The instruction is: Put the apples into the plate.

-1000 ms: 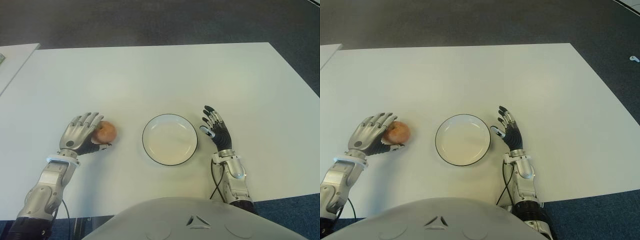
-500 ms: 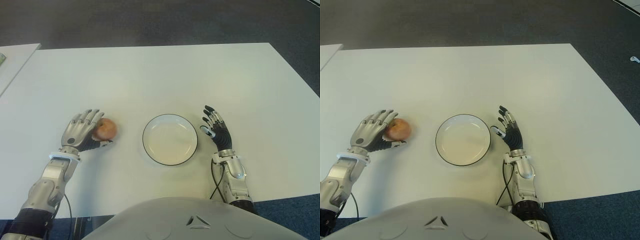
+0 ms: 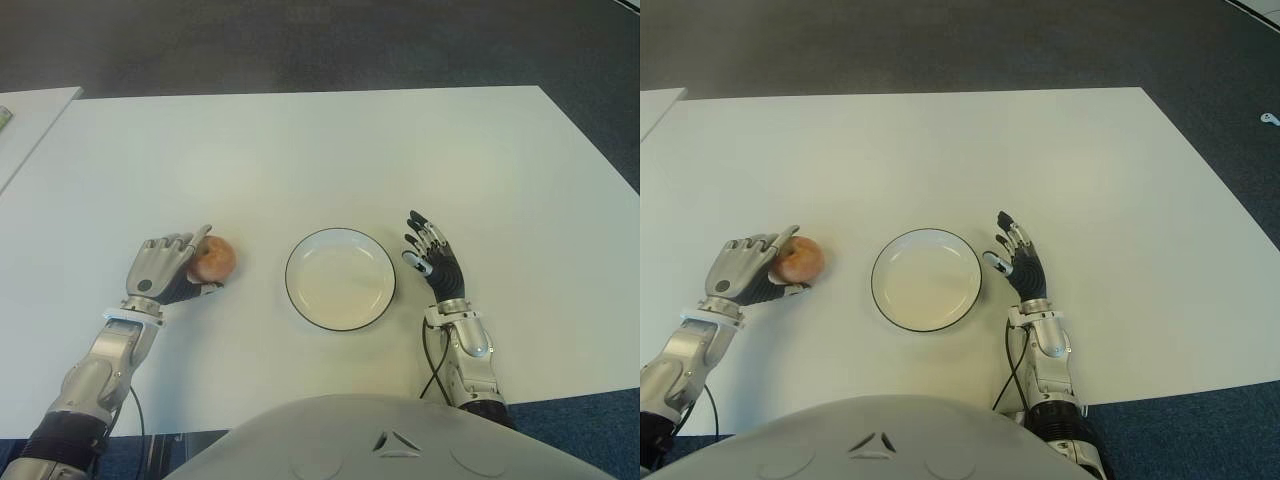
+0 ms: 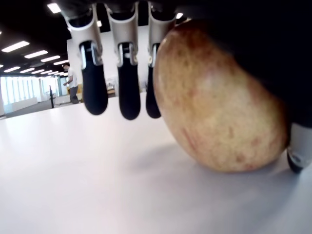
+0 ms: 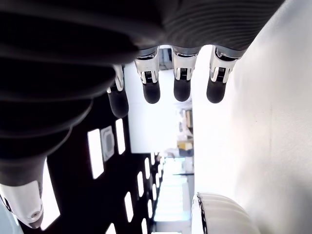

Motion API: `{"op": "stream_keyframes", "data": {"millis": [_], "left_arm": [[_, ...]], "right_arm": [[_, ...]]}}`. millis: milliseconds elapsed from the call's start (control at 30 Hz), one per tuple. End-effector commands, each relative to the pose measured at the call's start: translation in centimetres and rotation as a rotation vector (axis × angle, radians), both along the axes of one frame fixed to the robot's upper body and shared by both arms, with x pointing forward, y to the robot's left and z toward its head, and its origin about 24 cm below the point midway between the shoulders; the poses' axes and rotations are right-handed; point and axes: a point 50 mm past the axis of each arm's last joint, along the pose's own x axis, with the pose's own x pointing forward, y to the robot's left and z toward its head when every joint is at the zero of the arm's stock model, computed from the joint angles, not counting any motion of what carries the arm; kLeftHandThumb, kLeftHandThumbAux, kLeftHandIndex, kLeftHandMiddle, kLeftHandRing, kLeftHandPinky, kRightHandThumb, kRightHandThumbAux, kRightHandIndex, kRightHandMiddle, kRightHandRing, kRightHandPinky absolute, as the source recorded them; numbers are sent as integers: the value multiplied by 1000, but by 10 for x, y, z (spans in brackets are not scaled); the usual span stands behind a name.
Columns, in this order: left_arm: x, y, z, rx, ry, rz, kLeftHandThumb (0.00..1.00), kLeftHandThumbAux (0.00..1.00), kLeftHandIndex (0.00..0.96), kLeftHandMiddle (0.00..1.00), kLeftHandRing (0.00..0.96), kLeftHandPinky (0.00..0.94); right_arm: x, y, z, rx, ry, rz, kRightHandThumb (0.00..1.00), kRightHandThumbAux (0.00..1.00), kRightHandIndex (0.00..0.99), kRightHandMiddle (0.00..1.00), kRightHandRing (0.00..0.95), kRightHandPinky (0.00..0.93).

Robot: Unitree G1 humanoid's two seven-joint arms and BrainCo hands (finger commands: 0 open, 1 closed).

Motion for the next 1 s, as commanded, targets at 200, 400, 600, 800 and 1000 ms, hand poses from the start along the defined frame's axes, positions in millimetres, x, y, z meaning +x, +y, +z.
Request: {"op": "stream_keyframes", "data": {"millis": [200, 400, 600, 800, 1000], "left_arm": [[-5, -4, -7, -84, 6, -34, 746, 693, 444, 855, 847, 863], [-4, -6, -6, -152, 12, -48, 749, 695, 443, 885, 872, 869], [-4, -7, -7, -170, 33, -38, 750, 695, 442, 909, 889, 873], [-4, -8, -6, -190, 41, -27, 749, 695, 441, 930, 894, 873], [-3, -9, -6, -214, 45, -7, 749, 696, 442, 907, 875, 854]], "right_arm": [[-19, -2, -29, 38, 178, -35, 282, 598, 159, 58, 5, 13], [-18, -2, -29, 36, 180, -34, 284, 594, 171, 54, 0, 4], [-18, -1, -29, 39, 180, -37, 276, 594, 175, 62, 3, 2], [-17, 0, -30, 39, 182, -40, 266, 591, 172, 60, 1, 0], [-17, 0, -31, 43, 192, -42, 272, 594, 163, 60, 0, 0]]}}
